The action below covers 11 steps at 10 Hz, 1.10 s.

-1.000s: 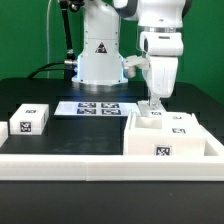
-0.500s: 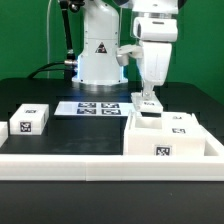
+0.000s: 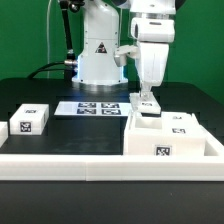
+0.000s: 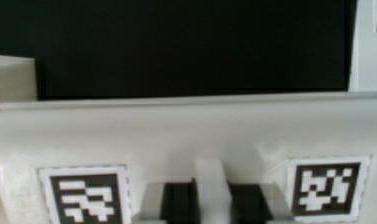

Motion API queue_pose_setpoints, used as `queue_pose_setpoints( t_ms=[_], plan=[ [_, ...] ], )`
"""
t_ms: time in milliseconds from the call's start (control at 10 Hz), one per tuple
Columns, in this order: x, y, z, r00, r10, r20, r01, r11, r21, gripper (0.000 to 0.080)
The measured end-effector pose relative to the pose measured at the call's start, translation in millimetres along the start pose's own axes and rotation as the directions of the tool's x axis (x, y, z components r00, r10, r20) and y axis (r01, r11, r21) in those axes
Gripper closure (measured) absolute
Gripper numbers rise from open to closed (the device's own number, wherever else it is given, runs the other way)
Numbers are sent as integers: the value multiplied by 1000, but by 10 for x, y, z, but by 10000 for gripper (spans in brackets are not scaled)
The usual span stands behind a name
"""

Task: Assemble cabinet

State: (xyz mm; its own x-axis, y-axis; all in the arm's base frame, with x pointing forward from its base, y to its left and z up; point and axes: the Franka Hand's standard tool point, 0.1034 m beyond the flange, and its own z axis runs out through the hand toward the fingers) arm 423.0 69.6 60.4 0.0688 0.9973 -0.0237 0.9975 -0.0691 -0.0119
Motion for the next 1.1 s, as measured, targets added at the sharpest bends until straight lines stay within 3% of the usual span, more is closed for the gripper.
queue_pose_setpoints(
  t_ms=[400, 1100],
  plan=[
    [38, 139, 19, 1000, 20, -6, -20, 1000, -6, 729],
    [-69, 148, 54, 999, 41, -4, -41, 999, -1, 729]
  ],
)
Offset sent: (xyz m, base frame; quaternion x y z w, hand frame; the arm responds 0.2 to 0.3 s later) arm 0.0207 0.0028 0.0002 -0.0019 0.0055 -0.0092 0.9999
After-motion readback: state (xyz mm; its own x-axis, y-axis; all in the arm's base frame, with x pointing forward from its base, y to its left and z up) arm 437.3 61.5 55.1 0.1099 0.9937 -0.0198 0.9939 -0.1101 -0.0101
